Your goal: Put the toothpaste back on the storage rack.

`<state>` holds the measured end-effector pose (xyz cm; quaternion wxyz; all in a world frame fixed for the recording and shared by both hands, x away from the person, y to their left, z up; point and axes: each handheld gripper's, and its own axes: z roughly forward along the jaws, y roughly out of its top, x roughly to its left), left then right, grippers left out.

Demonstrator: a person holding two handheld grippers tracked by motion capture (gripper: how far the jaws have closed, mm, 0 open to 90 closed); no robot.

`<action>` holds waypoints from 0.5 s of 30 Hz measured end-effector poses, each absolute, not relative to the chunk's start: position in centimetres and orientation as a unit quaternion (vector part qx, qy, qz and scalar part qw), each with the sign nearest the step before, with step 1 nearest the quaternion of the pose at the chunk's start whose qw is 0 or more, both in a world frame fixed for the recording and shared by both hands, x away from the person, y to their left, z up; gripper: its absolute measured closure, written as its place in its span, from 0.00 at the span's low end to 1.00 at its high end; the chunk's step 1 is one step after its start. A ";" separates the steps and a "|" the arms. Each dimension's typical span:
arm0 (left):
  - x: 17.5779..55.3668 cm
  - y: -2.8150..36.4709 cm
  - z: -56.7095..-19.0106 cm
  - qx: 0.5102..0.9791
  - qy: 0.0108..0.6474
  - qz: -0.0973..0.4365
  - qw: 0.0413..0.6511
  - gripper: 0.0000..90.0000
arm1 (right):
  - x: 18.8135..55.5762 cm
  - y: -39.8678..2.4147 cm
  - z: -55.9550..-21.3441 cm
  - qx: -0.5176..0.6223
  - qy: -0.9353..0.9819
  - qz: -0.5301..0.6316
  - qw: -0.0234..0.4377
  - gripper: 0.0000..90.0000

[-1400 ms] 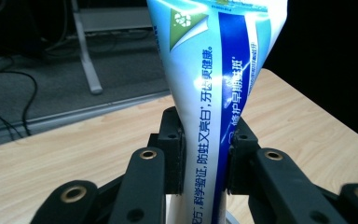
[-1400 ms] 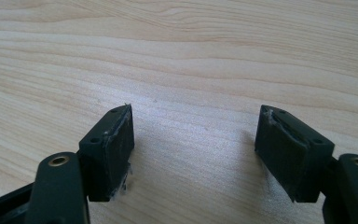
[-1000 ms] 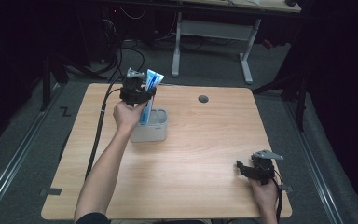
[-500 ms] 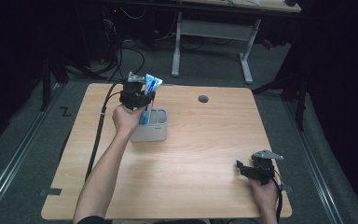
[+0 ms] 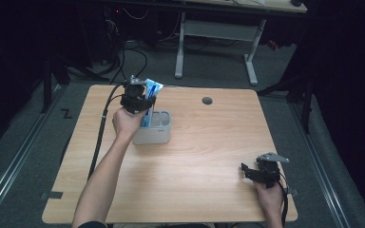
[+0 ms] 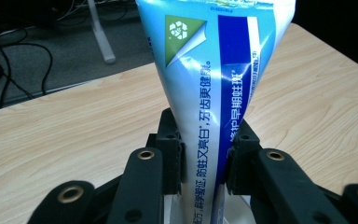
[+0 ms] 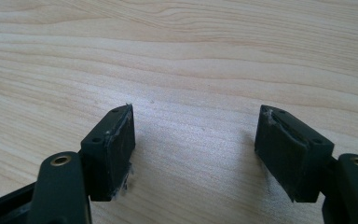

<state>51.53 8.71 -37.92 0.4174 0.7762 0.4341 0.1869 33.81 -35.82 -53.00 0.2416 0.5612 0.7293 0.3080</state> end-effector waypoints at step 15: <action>50.9 8.8 -38.6 0.789 0.427 0.193 0.397 0.80 | 33.8 -35.8 -53.0 0.561 0.730 0.307 0.242 0.31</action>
